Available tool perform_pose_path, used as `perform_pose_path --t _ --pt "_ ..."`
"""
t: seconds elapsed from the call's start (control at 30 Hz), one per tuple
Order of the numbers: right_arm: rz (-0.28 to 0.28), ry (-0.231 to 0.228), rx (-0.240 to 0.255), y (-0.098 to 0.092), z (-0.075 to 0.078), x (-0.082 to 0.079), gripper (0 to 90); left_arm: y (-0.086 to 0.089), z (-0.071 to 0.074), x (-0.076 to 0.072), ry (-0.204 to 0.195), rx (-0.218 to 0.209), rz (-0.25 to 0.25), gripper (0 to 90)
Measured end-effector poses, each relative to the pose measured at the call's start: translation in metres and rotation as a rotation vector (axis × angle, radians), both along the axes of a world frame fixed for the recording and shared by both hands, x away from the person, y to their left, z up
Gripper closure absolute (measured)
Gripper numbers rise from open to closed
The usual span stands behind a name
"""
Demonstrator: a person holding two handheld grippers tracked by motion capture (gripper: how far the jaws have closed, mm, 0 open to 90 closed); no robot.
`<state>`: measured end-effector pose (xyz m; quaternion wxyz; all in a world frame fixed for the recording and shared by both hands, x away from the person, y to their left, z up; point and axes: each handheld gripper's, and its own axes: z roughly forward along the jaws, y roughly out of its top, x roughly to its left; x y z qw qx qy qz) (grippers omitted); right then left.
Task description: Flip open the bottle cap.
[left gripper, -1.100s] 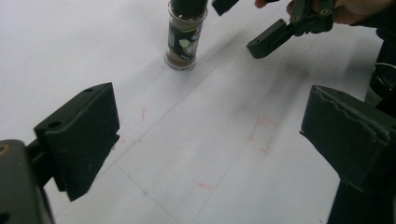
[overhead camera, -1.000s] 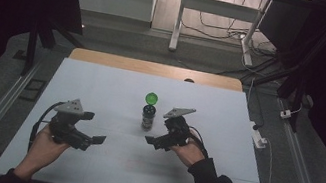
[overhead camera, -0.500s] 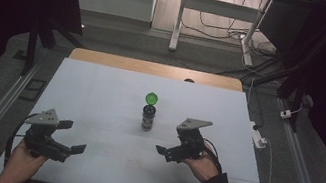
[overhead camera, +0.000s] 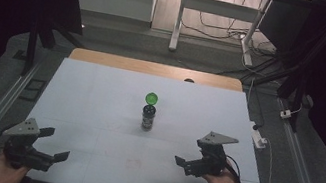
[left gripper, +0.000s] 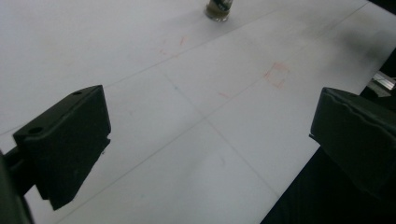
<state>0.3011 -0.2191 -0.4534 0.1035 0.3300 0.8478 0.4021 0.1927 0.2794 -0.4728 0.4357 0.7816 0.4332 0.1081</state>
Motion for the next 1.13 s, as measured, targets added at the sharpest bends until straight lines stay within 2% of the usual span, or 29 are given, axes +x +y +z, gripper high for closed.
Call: perform_pose_path --t 0.1,0.23,0.43,0.63,0.9,1.13 --pt "-0.022 -0.006 0.0 -0.011 0.0 -0.006 0.0 0.004 -0.002 -0.003 0.007 0.009 0.012 0.0" --pt "-0.06 0.001 0.011 -0.025 0.0 -0.014 0.0 0.007 -0.006 -0.006 0.029 0.043 0.029 0.0" --pt "-0.114 0.011 0.012 -0.047 -0.002 -0.025 0.0 0.01 -0.006 -0.01 0.023 0.029 0.045 0.0" --pt "-0.157 0.02 -0.007 -0.064 -0.005 -0.034 0.0 0.011 -0.006 -0.011 0.034 0.039 0.046 0.0" --pt "-0.225 0.031 -0.004 -0.079 -0.003 -0.042 0.0 0.011 -0.007 -0.012 0.039 0.042 0.047 0.0" --pt "-0.23 0.057 -0.029 -0.082 -0.004 -0.044 0.0 0.01 -0.007 -0.01 0.045 0.054 0.045 0.0"
